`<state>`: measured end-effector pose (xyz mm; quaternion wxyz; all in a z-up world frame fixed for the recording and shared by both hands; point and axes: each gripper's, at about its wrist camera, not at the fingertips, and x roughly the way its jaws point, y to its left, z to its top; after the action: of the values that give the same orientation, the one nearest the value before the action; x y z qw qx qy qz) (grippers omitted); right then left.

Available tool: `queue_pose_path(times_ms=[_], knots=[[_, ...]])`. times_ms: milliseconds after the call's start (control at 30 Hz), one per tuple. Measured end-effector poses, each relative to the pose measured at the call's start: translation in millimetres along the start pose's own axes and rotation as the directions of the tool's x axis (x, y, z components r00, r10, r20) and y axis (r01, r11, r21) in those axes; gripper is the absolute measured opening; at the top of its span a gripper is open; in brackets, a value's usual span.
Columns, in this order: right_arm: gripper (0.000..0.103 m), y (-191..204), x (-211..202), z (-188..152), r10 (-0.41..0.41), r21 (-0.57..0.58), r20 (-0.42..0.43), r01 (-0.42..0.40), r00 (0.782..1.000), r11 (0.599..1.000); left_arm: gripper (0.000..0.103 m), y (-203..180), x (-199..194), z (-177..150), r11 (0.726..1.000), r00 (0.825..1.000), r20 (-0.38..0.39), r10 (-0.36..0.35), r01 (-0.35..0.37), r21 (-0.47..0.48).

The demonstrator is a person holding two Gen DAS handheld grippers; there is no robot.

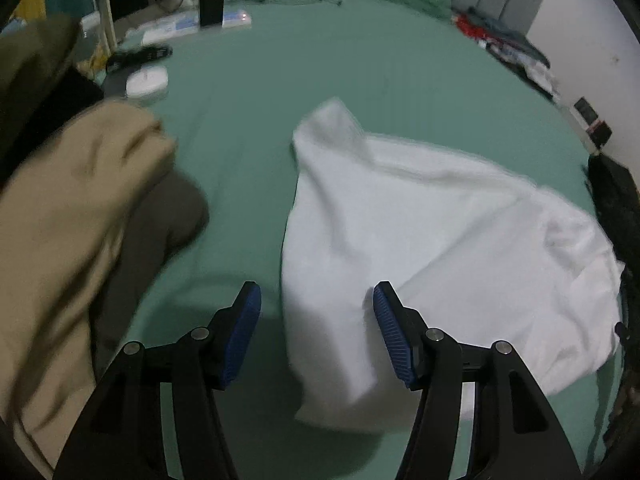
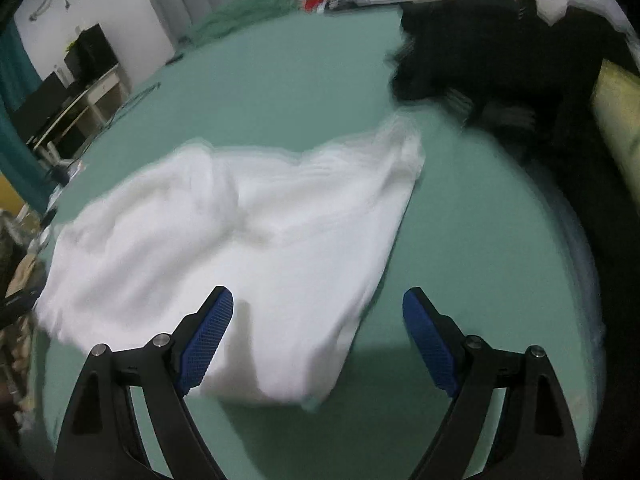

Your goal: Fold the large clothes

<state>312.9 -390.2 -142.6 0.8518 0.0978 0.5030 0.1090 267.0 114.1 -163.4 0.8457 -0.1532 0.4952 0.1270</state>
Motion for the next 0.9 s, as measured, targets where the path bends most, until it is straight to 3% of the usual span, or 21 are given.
queue_pose_path(times_ms=[67,133,167,200,233,267,300,433,567,733,900], knots=[[0.082,0,4,-10,0.012,-0.010,0.004,-0.012,1.000,1.000,0.062,0,4,-8,1.000,1.000,-0.001,0.016,-0.016,0.026],[0.045,6,4,-12,0.004,-0.052,0.009,-0.004,1.000,0.999,0.062,-4,3,-12,0.998,0.999,0.017,0.038,-0.039,0.056],[0.015,7,3,-12,0.029,-0.046,0.006,-0.028,1.000,0.999,0.062,-7,3,-14,0.997,0.998,0.024,0.050,-0.051,0.060],[0.011,8,4,-13,0.068,-0.044,-0.015,-0.068,0.998,0.997,0.062,-10,3,-16,0.996,0.998,0.026,0.059,-0.061,0.067],[0.011,11,2,-14,0.070,-0.056,-0.016,-0.071,0.997,0.996,0.052,-14,2,-17,0.993,0.998,0.028,0.063,-0.066,0.093],[0.010,13,-2,-16,0.062,-0.081,-0.009,-0.062,0.998,0.995,0.017,-19,-2,-19,0.993,0.999,0.025,0.031,-0.033,0.113],[0.010,14,-6,-17,0.059,-0.097,-0.007,-0.059,0.998,0.994,0.006,-24,-3,-21,0.993,1.000,0.016,0.014,-0.016,0.121],[0.009,14,-31,-23,0.045,-0.117,0.013,-0.043,0.999,0.992,0.005,-32,-22,-27,0.987,0.998,0.037,0.042,-0.047,0.152],[0.009,3,-40,-41,0.010,-0.120,-0.025,-0.013,1.000,0.993,0.005,-25,-51,-46,0.992,0.999,0.038,0.013,-0.018,0.129],[0.009,-16,-60,-69,0.002,-0.082,-0.046,-0.005,0.999,0.997,0.005,-30,-83,-78,0.984,1.000,0.028,0.011,-0.016,0.176],[0.010,-18,-64,-91,-0.003,-0.088,-0.096,-0.006,0.995,0.996,0.006,-17,-81,-104,0.991,0.999,-0.035,0.024,-0.019,0.135]])
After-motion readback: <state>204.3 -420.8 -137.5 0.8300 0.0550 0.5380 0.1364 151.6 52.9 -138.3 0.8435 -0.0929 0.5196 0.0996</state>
